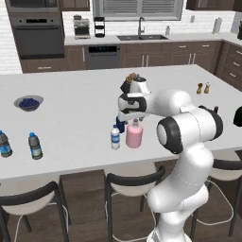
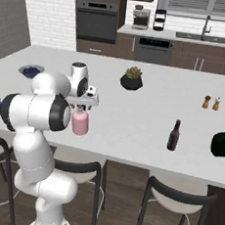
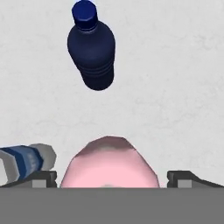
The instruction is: Move the plastic bottles in the middle to the plastics group, and the glass bottles in the middle to the glass group.
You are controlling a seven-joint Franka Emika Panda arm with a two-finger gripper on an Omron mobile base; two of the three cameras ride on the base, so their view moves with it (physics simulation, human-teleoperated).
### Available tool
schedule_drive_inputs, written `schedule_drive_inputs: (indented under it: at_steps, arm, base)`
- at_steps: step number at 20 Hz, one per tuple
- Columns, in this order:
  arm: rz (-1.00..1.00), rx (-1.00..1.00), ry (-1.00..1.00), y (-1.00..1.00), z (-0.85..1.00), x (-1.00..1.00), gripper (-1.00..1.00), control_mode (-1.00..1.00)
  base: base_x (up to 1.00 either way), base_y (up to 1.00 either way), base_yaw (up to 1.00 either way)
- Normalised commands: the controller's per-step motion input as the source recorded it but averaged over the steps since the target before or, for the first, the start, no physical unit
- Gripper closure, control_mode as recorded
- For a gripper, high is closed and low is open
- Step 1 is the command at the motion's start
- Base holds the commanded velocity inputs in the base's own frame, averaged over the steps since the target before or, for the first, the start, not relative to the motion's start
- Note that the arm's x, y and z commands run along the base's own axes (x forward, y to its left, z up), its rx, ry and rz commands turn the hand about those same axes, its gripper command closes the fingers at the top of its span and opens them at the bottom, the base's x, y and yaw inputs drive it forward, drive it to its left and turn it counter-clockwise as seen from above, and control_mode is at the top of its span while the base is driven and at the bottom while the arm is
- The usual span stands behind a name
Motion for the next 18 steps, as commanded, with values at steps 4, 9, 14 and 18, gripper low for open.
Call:
schedule_drive_inputs:
  at_steps: [4,9,14,18]
  arm:
    - [0.0,0.0,0.0,0.0,0.0,-0.16,-1.0,-1.0]
    - [0.0,0.0,0.0,0.0,0.0,-0.11,-1.0,-1.0]
    - [0.0,0.0,0.0,0.0,-0.1,-0.02,-1.0,-1.0]
    - [0.0,0.0,0.0,0.0,-0.1,0.0,-1.0,-1.0]
  base:
    - [0.0,0.0,0.0]
    - [0.0,0.0,0.0]
    - [0.0,0.0,0.0]
    - [0.0,0.0,0.0]
